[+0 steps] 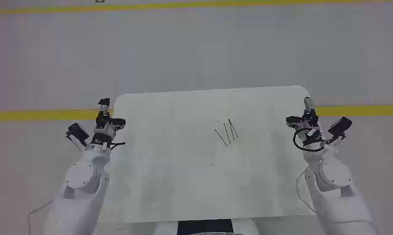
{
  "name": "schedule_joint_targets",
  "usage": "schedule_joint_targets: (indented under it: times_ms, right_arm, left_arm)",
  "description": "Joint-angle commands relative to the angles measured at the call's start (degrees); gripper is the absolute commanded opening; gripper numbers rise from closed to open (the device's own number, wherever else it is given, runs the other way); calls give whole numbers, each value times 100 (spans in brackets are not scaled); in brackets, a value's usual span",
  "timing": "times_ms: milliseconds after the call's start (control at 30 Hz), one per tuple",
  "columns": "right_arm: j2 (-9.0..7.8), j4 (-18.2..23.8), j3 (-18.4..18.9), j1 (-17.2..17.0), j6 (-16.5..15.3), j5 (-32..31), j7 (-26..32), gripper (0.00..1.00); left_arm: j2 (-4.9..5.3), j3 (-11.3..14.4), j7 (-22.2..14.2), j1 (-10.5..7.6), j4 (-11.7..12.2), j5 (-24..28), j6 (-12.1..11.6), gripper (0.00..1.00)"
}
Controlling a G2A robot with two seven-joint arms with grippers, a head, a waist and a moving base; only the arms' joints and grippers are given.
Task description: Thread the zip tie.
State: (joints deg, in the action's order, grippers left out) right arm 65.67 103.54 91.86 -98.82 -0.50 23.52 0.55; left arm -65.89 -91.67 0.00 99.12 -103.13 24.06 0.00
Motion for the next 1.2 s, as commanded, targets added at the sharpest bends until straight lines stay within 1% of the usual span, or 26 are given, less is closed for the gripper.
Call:
schedule_joint_targets:
  times_ms: [0, 100, 200, 267, 300, 333, 467, 500, 967, 1033, 1067, 1167]
  right_arm:
    - [-58, -26, 121, 76, -246, -770, 749, 100]
    - [-117, -65, 247, 172, -432, -1211, 1440, 100]
    - [-194, -120, 363, 338, -540, -1696, 2288, 100]
    - [-244, -166, 405, 476, -668, -2004, 2839, 100]
    - [-272, -179, 430, 556, -797, -2240, 3091, 100]
    - [-295, -251, 439, 645, -1001, -2412, 3305, 100]
    - [-352, -417, 354, 867, -1685, -2627, 4032, 100]
    - [-365, -438, 329, 888, -1778, -2665, 4204, 100]
    - [-365, -438, 329, 888, -1778, -2665, 4204, 100]
    - [-369, -394, 317, 910, -1791, -2777, 4198, 100]
    - [-377, -336, 265, 954, -1795, -2991, 4243, 100]
    - [-400, -243, 19, 1243, -1727, -3439, 4554, 100]
  left_arm:
    - [0, 0, 0, 0, 0, 0, 0, 100]
    - [0, 0, 0, 0, 0, 0, 0, 100]
    - [0, 0, 0, 0, 0, 0, 0, 100]
    - [0, 0, 0, 0, 0, 0, 0, 100]
    - [0, 0, 0, 0, 0, 0, 0, 100]
    - [0, 0, 0, 0, 0, 0, 0, 100]
    - [0, 0, 0, 0, 0, 0, 0, 100]
    - [0, 0, 0, 0, 0, 0, 0, 100]
    - [0, 0, 0, 0, 0, 0, 0, 100]
    - [0, 0, 0, 0, 0, 0, 0, 100]
    - [0, 0, 0, 0, 0, 0, 0, 100]
    - [0, 0, 0, 0, 0, 0, 0, 100]
